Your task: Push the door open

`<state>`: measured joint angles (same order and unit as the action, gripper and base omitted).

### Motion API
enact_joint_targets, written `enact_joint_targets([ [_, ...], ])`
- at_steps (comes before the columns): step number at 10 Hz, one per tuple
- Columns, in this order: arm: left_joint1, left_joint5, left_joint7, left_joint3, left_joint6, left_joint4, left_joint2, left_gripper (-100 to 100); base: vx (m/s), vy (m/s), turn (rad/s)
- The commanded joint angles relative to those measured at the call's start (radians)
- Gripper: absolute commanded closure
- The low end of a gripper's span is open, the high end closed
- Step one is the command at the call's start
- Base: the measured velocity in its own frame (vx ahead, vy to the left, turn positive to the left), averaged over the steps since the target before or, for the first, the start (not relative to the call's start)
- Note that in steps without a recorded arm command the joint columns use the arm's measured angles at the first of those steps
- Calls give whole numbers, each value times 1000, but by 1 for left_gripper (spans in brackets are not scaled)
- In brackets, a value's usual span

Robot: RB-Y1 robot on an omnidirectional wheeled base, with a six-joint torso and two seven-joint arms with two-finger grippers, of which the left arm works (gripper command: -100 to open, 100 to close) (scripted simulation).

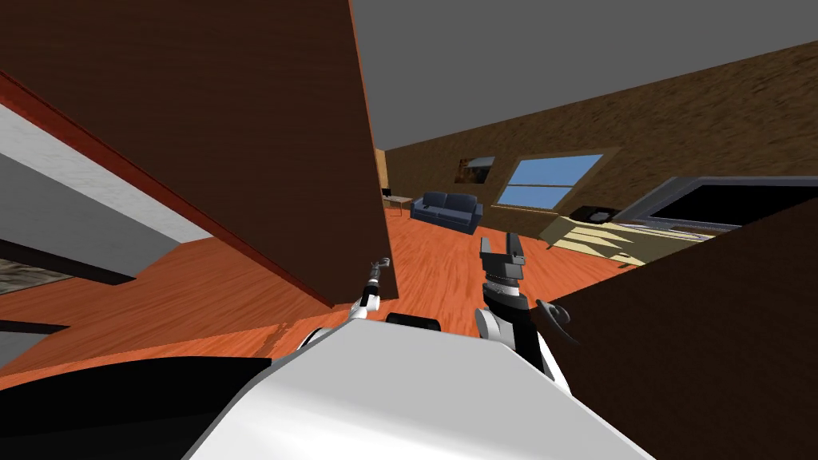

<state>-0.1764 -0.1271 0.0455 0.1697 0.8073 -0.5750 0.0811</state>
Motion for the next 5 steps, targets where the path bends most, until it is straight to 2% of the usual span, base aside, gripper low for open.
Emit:
enact_joint_targets([
  [1, 4, -6, 6, 10, -7, -23, -7, 100, 180, -66, 52],
  [3, 5, -15, 11, 24, -7, -23, -10, 100, 149, -46, 41],
  [4, 7, -15, 10, 26, -4, -16, -2, 100, 68, -2, 30],
  [5, 7, -24, 15, 41, -3, -15, 5, 100, 111, -17, 41],
])
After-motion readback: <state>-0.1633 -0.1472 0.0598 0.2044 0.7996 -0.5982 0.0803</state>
